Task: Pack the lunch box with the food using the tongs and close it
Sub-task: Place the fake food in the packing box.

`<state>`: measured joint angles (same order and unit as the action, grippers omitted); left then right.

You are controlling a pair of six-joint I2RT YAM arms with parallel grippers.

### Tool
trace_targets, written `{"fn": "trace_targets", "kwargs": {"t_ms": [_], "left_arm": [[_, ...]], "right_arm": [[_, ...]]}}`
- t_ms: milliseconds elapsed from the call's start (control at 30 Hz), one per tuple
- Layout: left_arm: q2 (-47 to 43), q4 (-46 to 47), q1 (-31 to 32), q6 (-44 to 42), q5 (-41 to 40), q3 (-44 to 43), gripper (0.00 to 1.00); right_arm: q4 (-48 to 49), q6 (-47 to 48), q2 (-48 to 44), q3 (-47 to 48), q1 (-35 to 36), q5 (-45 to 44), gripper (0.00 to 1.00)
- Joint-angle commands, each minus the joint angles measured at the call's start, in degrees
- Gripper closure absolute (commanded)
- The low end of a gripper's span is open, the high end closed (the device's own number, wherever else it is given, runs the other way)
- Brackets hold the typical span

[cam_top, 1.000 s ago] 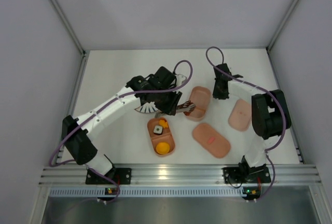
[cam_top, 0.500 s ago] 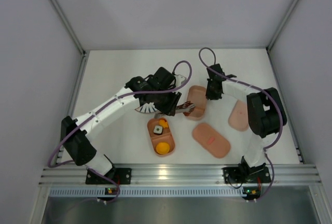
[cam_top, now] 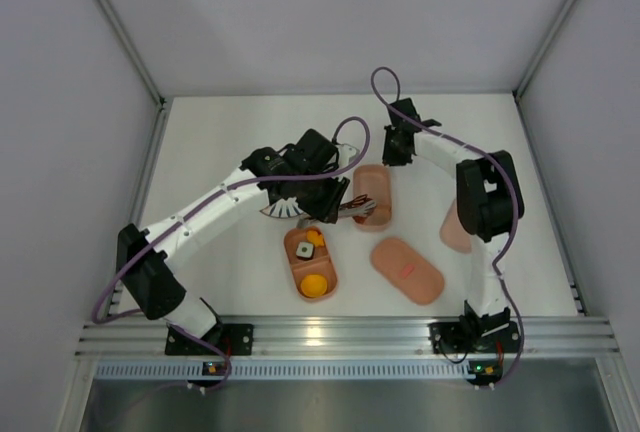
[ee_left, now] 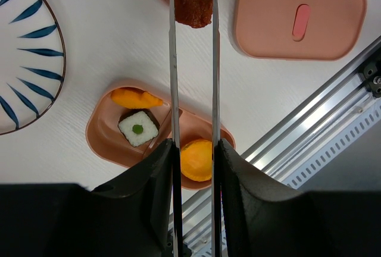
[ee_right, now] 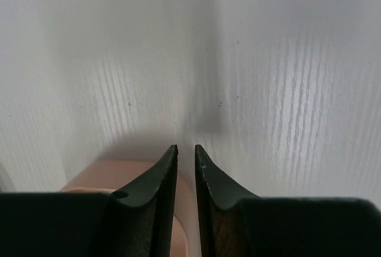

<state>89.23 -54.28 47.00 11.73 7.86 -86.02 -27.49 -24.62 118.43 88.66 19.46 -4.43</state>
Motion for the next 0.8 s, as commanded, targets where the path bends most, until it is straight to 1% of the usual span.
{"fn": "trace_targets", "kwargs": {"t_ms": [0, 167, 233, 367, 533, 767], "left_arm": [[-1.08, 0.58, 0.28, -1.35, -0.3, -1.34, 0.82], [-0.55, 0.32, 0.28, -1.71, 0.14, -1.35, 0.82], [-0.02, 0.32, 0.28, -1.88, 0.4, -1.43, 0.82], [1.56, 0.84, 0.28, -2.32, 1.11, -1.96, 0.83], [2.79, 2.6, 0.28, -2.23, -0.3, -1.61, 0.83], [4.72, 5.15, 0.28, -2.06, 0.14, -2.57, 0.83]], "right_arm": [[-2.66, 2.03, 2.41, 5.45, 0.66, 1.96, 0.82], [-4.42, 2.56, 4.7, 9.24, 0.66, 3.02, 0.82], [-4.94, 2.56, 4.88, 10.04, 0.75, 1.97, 0.83], [-4.86, 2.3, 3.91, 8.9, 0.75, 0.04, 0.82], [-4.24, 2.38, 1.98, 7.32, 0.75, -0.06, 0.82], [-2.93, 2.74, 0.14, 4.16, 0.75, -0.23, 0.82]]}}
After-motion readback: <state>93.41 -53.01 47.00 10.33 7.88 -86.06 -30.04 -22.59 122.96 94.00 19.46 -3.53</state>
